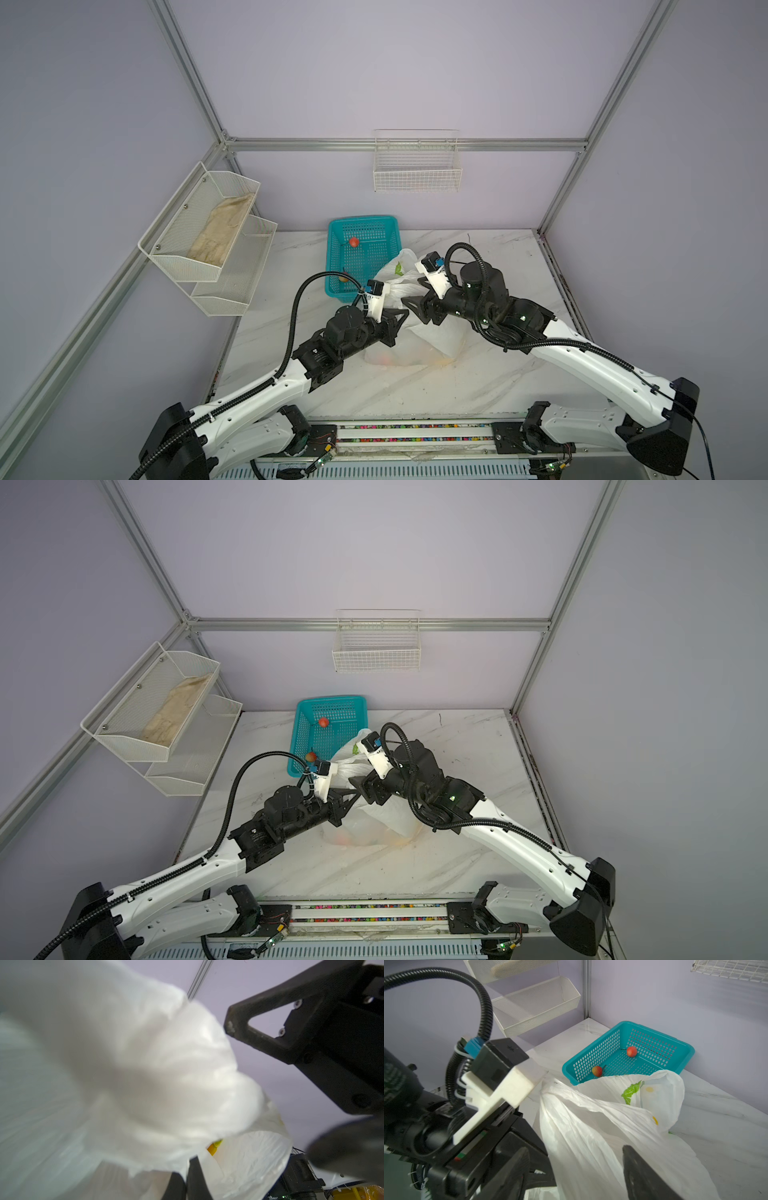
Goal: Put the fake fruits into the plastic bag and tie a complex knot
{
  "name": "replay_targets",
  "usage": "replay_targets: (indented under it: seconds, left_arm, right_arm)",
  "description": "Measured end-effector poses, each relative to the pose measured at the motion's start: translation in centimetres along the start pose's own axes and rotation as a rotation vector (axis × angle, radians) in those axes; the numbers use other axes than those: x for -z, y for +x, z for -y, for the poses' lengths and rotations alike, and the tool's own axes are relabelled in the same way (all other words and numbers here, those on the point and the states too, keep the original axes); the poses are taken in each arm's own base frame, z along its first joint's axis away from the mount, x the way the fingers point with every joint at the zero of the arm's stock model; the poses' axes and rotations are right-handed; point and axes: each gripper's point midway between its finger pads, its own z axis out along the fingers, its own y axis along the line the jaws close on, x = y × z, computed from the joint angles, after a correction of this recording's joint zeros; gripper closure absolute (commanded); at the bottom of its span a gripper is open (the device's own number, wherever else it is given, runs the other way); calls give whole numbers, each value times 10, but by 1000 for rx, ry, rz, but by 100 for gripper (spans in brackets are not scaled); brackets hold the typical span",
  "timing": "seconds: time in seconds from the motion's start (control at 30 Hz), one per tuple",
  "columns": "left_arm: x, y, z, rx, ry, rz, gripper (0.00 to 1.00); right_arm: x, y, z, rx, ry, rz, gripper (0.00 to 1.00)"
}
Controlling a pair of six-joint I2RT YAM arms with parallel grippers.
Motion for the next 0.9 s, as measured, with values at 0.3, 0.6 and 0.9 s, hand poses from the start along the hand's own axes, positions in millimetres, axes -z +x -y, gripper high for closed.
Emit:
replay_targets:
  seconds: [0.3, 0.6, 0.9]
  left_arm:
    - [0, 0, 0, 0, 0, -1, 98]
    - [4, 0, -6, 5, -27, -2, 64]
    - [45, -28, -16, -76, -119, 96, 34]
  right_arm:
    - [-18, 16, 12, 38, 73, -4, 64]
    - [6, 18, 27, -16, 166, 68, 100]
    - [62, -1, 25, -203, 136, 309, 100]
